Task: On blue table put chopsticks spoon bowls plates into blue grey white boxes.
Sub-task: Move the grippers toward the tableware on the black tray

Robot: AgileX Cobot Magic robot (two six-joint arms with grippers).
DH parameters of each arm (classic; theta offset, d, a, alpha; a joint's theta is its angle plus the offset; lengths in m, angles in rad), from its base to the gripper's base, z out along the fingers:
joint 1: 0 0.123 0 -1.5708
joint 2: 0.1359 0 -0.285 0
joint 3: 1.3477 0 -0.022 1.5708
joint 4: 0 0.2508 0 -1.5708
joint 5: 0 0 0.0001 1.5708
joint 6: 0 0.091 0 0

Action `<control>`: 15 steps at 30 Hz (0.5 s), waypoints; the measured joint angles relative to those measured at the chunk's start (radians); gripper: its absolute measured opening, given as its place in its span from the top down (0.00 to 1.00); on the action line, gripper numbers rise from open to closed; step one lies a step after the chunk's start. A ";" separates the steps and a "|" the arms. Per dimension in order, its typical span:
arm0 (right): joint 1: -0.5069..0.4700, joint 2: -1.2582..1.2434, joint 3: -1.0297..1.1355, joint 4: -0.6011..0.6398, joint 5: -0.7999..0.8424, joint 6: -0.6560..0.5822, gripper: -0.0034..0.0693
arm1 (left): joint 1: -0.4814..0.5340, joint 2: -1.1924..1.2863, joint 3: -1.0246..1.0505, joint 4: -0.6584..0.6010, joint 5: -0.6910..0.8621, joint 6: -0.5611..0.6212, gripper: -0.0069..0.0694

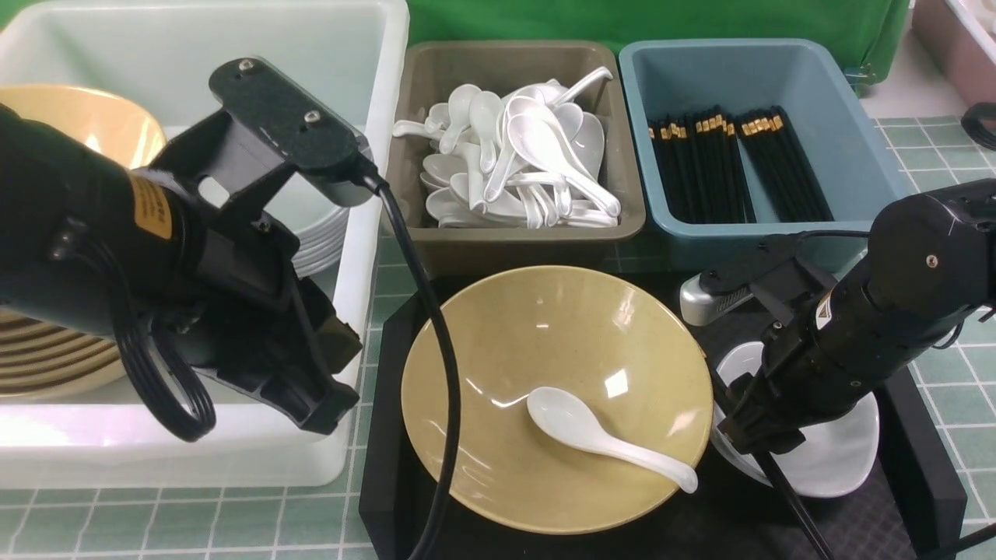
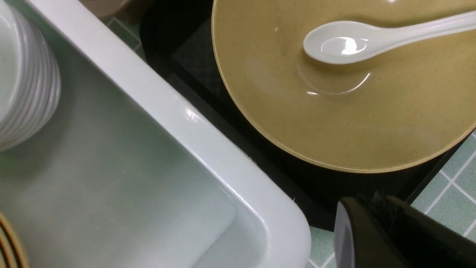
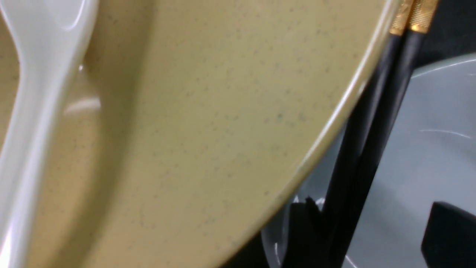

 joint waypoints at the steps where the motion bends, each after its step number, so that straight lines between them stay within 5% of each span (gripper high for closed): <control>1: 0.000 0.000 0.000 0.000 0.000 0.003 0.33 | 0.000 0.000 0.000 0.000 0.000 0.000 0.91; 15: 0.000 0.026 0.000 -0.002 0.005 0.006 0.33 | 0.000 0.000 0.000 0.003 0.001 0.000 0.91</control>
